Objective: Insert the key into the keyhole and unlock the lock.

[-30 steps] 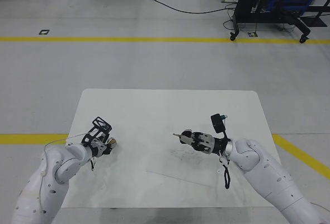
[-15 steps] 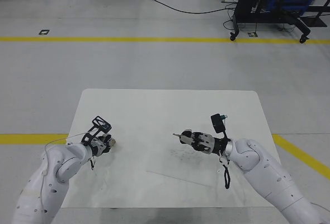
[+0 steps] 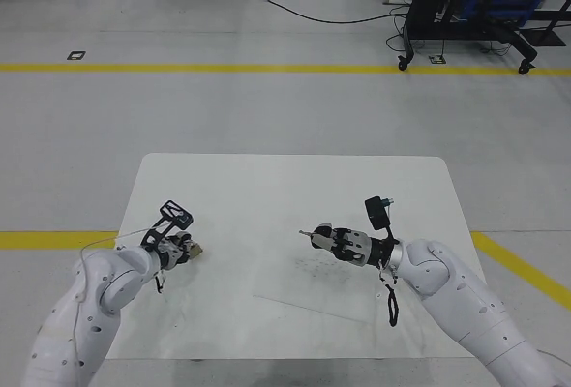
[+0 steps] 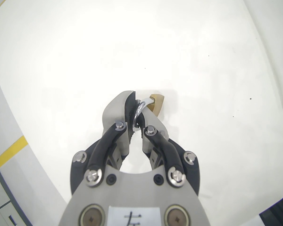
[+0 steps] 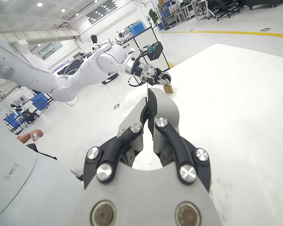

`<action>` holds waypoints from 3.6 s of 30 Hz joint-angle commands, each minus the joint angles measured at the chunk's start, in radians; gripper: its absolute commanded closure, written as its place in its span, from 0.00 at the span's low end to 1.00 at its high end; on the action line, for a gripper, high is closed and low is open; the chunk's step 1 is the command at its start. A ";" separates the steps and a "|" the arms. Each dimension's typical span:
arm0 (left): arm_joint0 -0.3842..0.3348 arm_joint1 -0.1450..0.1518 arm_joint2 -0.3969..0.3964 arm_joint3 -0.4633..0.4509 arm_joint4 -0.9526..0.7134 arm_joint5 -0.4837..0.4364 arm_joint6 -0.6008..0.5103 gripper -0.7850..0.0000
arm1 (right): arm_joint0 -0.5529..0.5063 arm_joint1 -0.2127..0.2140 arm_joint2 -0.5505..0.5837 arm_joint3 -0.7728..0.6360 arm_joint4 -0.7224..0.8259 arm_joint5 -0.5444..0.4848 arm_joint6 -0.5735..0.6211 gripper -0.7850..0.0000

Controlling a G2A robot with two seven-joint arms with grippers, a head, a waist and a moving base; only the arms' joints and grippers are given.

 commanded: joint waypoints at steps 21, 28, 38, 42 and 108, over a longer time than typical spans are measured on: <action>-0.009 -0.023 0.017 0.031 -0.574 -0.144 0.273 1.00 | -0.003 -0.005 -0.004 -0.014 0.005 0.025 -0.022 1.00; -0.237 -0.054 0.161 0.245 -1.172 -0.151 0.008 1.00 | 0.057 -0.053 -0.104 0.036 0.072 0.002 -0.087 1.00; -0.294 -0.058 0.181 0.296 -1.182 -0.151 -0.040 1.00 | 0.087 -0.071 -0.139 0.054 0.101 0.000 -0.086 1.00; -0.286 -0.064 0.211 0.297 -1.239 0.025 -0.049 1.00 | 0.085 -0.071 -0.139 0.052 0.102 0.006 -0.088 1.00; -0.416 -0.150 0.362 0.427 -1.580 0.504 0.072 1.00 | -0.218 -0.160 -0.293 -0.363 0.280 0.986 -0.561 1.00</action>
